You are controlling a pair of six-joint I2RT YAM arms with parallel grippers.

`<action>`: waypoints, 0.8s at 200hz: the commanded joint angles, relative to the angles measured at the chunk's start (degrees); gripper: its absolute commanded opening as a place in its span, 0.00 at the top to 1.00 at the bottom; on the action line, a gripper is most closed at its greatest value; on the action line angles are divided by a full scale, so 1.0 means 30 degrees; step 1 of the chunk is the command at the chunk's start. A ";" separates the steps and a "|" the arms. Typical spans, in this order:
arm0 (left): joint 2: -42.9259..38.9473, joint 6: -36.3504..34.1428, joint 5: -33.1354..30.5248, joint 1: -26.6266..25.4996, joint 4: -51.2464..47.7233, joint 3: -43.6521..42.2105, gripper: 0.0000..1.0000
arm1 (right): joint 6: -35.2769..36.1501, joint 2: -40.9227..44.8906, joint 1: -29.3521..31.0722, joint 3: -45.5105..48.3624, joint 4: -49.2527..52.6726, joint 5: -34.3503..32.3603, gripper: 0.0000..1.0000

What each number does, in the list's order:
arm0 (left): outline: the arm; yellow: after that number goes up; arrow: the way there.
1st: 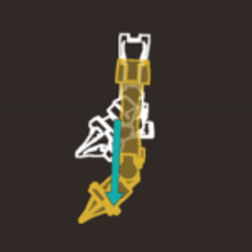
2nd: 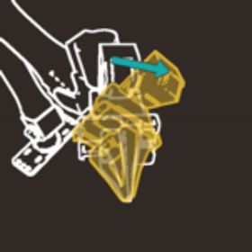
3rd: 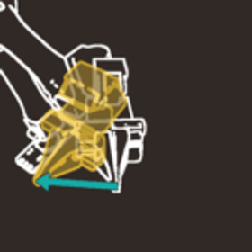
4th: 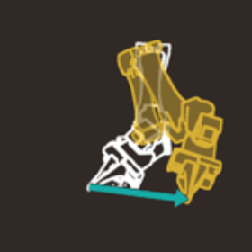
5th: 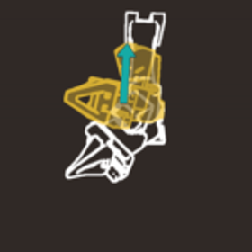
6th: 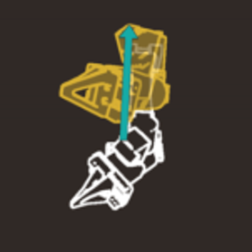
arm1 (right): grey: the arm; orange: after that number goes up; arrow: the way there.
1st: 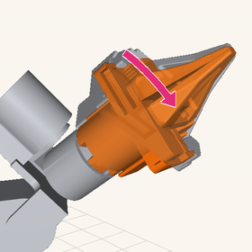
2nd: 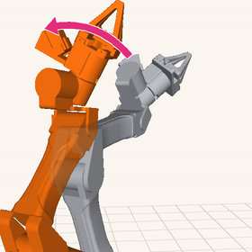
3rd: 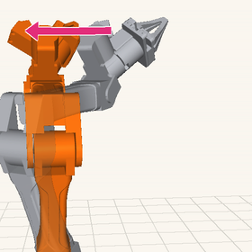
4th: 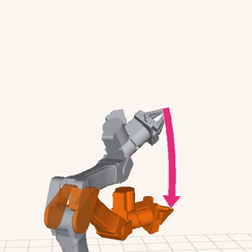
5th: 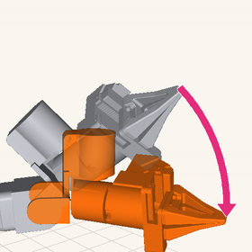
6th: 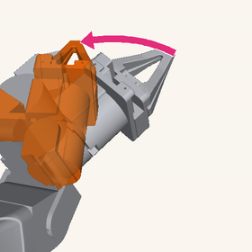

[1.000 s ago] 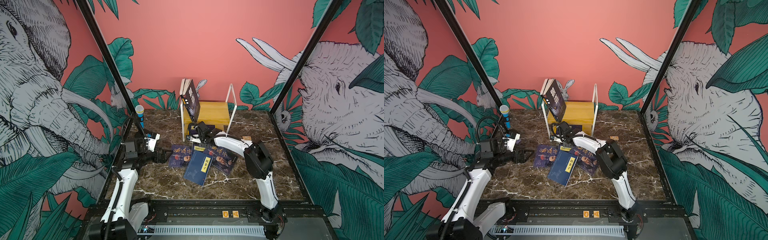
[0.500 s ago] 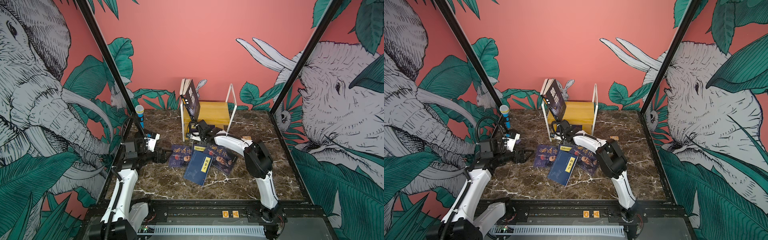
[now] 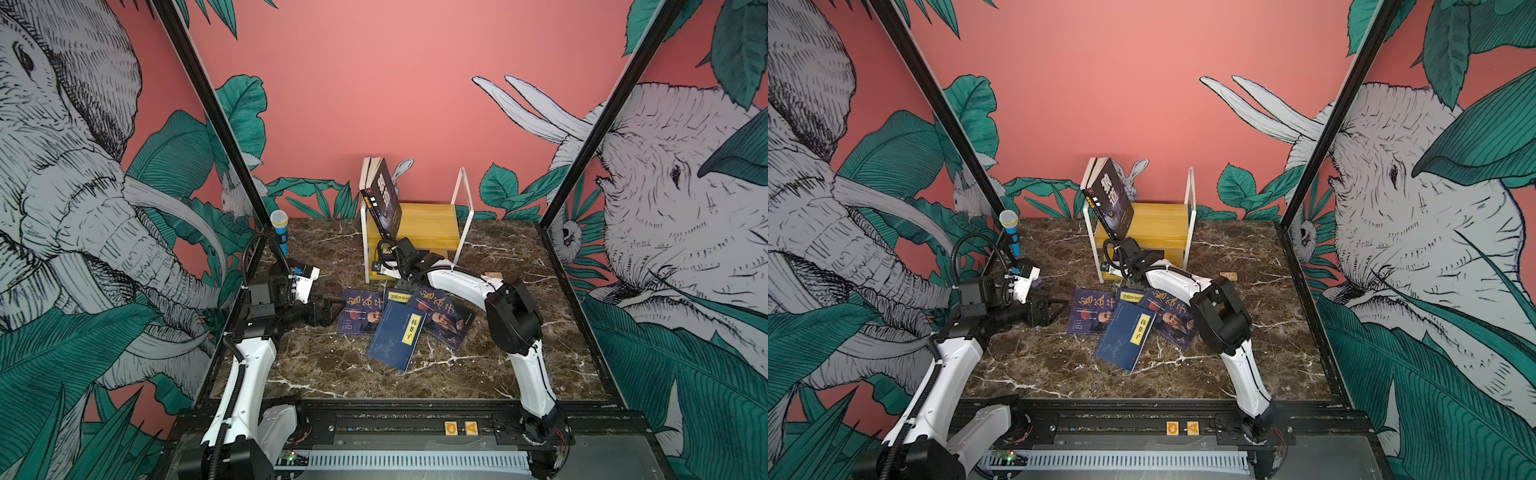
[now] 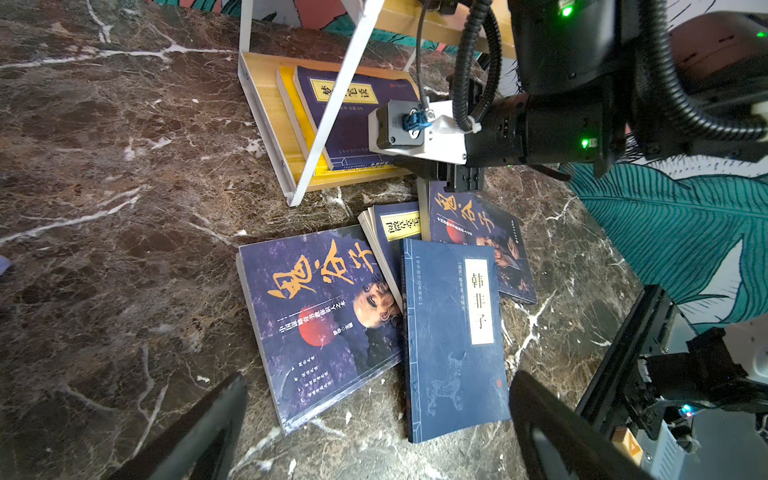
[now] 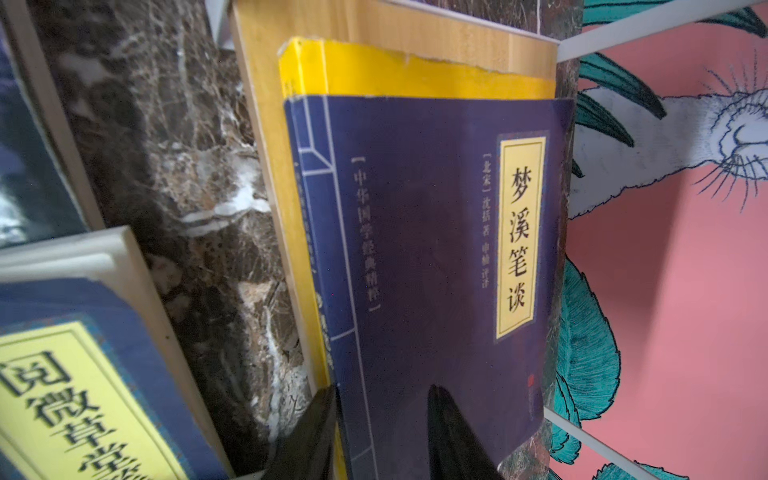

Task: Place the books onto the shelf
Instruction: 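Press the blue book down into the lower shelf with the right gripper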

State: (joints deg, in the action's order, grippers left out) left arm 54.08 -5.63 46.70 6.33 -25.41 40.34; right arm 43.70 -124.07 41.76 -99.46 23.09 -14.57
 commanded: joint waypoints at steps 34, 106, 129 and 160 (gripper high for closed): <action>-0.0241 -0.0357 0.0298 0.0093 -0.0029 -0.0276 0.01 | -0.0633 -0.0376 -0.0138 -0.0876 -0.0177 0.0429 0.62; -0.0211 -0.0391 0.0260 0.0101 -0.0216 -0.0196 0.01 | -0.0829 -0.0705 0.0113 -0.1007 -0.0106 0.0490 0.62; -0.0222 -0.0380 0.0288 0.0089 -0.0141 -0.0246 0.01 | -0.0859 -0.0827 0.0140 -0.1062 -0.0211 0.0432 0.62; -0.0130 -0.0339 0.0282 0.0121 -0.0146 -0.0200 0.01 | -0.0971 -0.0831 0.0168 -0.1170 -0.0254 0.0329 0.63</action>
State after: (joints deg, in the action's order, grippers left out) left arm 54.08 -5.65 46.72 6.33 -25.41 40.34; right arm 41.76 -125.97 42.02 -101.27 22.98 -13.34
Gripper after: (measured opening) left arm 0.994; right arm 0.372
